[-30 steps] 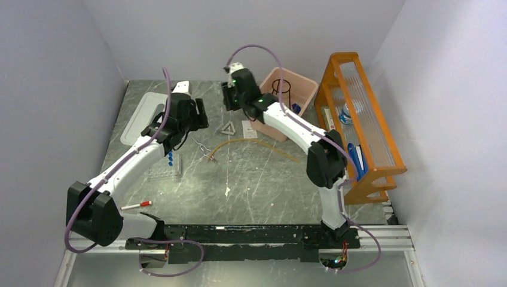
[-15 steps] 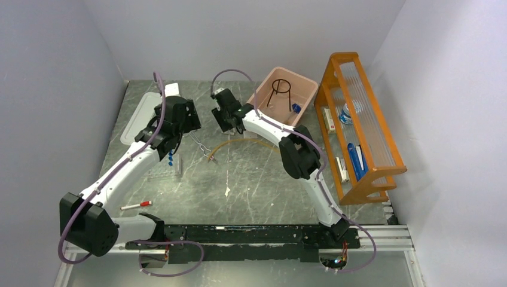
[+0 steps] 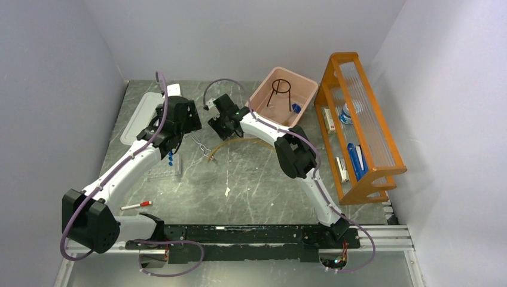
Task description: Organize the chemistry lab equipment
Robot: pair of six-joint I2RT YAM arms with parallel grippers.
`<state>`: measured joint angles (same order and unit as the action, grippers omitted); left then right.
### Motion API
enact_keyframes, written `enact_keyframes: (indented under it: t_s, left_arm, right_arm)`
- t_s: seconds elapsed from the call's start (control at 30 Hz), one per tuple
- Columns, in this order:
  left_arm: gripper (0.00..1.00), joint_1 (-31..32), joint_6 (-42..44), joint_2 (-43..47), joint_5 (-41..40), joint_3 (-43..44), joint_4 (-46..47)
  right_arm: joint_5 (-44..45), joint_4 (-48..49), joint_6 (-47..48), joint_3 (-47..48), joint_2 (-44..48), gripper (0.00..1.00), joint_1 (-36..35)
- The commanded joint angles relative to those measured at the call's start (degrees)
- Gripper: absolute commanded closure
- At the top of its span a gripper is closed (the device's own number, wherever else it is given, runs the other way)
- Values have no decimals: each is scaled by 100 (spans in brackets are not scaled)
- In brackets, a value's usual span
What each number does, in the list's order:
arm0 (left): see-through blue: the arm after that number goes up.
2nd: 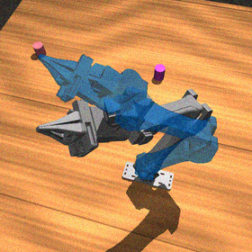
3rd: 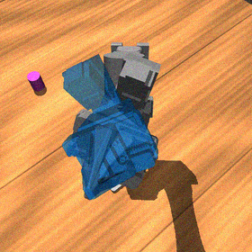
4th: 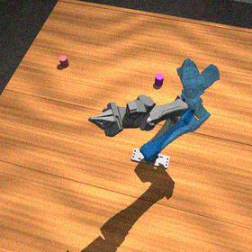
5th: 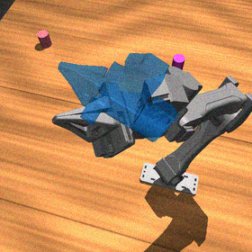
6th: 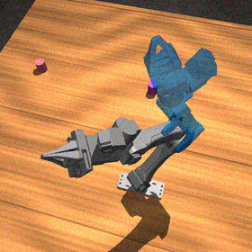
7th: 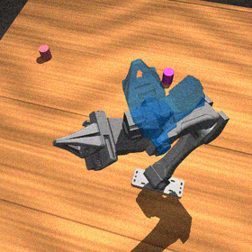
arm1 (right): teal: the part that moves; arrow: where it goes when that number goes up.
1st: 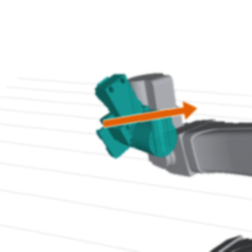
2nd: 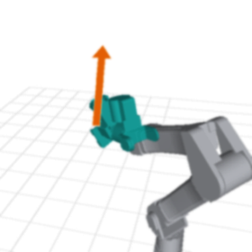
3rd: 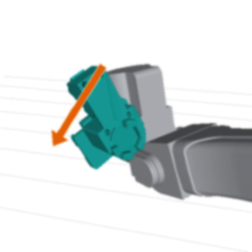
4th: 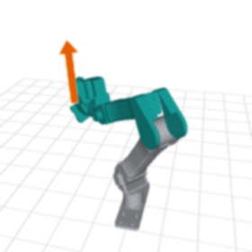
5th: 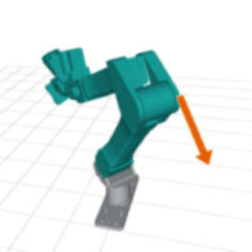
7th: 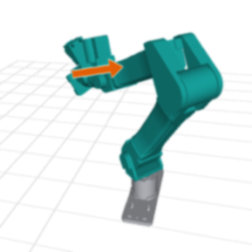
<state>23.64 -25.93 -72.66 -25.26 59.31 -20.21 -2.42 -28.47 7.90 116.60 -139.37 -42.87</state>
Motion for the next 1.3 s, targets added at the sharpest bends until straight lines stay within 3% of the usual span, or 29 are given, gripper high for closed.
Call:
enact_keyframes:
  t_s: [0.0, 0.13, 0.23, 0.3, 0.4, 0.43, 0.63, 0.8, 1.0, 1.27]
  left_arm:
    - [21, -48, 52, 6, 42, 181, -12]
    - [21, -65, 53, 6, 11, 199, -33]
    - [22, -72, 54, -10, 3, 213, -49]
    - [22, -79, 62, -7, 18, 213, -36]
    - [22, -76, 54, 6, 1, 220, -36]
    - [22, -78, 64, 14, -6, 211, -32]
    - [21, -137, 149, 96, -480, 386, -96]
    - [21, -201, 150, 346, -506, 392, -49]
    - [20, -228, 83, 648, -428, 356, -10]
    - [19, -245, -13, 709, -176, 304, 131]
  right_arm:
    - [-214, -249, 315, 203, -300, 55, -19]
    - [-202, -303, 398, 211, -375, 55, -11]
    - [-250, -300, 408, 128, -392, 60, -17]
    - [-267, -287, 405, 81, -389, 70, -15]
    - [-268, -121, 378, -16, -394, 98, -18]
    - [-280, -29, 391, -45, -378, 100, -14]
    - [-615, 741, 275, -35, -23, 100, -16]
    - [-1045, 1759, -346, -248, 750, 100, 12]
    - [-1303, 3018, -1396, -1160, 1994, 100, 230]
    - [-823, 3773, -2002, -2253, 3281, 100, 769]
